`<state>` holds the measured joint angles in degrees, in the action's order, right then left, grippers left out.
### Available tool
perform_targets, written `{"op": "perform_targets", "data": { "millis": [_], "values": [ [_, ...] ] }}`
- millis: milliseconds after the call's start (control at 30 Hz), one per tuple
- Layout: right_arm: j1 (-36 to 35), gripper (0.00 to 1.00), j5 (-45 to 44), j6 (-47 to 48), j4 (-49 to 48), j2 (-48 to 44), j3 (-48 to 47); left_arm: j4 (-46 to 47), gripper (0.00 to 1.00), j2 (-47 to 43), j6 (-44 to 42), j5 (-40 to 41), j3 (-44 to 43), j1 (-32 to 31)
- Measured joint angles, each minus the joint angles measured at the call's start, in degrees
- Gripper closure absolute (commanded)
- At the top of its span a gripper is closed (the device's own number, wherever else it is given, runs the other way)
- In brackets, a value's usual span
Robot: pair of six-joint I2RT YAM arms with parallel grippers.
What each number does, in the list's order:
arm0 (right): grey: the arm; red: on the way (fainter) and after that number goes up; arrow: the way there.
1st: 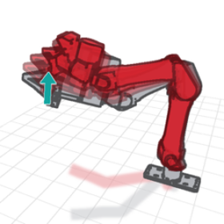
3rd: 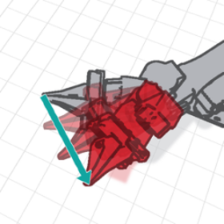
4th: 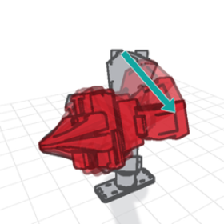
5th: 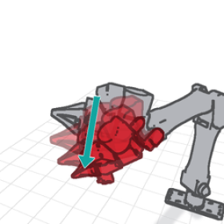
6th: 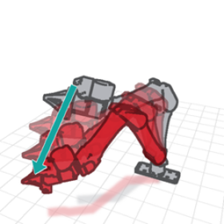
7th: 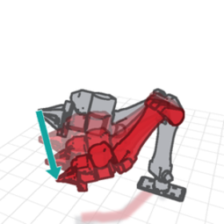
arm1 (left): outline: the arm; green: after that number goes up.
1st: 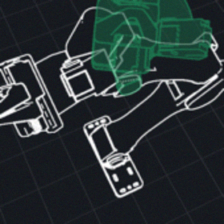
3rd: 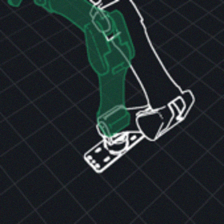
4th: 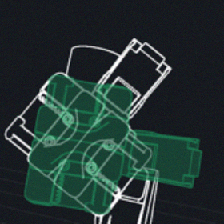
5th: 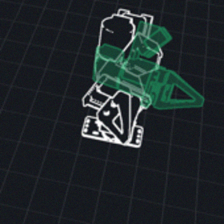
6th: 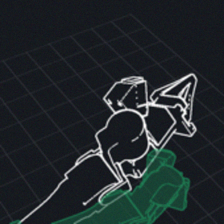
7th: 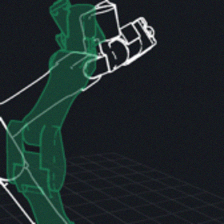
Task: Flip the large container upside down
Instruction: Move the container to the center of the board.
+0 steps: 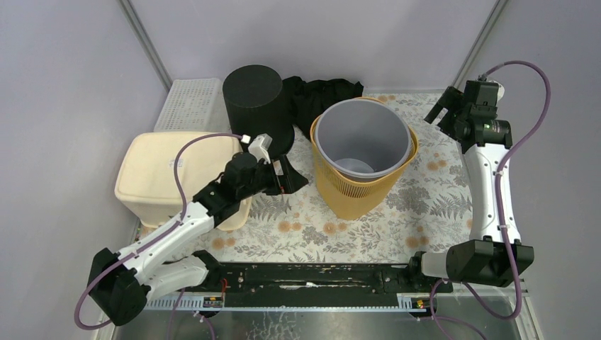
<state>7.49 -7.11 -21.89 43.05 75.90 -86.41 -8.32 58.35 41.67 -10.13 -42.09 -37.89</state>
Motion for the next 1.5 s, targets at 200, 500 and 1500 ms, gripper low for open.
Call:
{"op": "perform_targets", "data": {
  "millis": [200,500,1500],
  "values": [
    [0.1,0.05,-2.7,-0.7,-2.3,0.9,1.5,3.5,0.0,3.9,0.3,0.0,0.1,0.0],
    [0.9,0.14,5.2,-3.1,-7.4,6.5,3.7,5.8,0.0,7.8,0.2,-0.5,0.0,0.0],
    [-4.0,0.21,29.5,-5.6,-19.8,4.8,21.2,-5.9,0.0,-6.2,-0.5,4.6,-0.9,0.0]
  ]
}}
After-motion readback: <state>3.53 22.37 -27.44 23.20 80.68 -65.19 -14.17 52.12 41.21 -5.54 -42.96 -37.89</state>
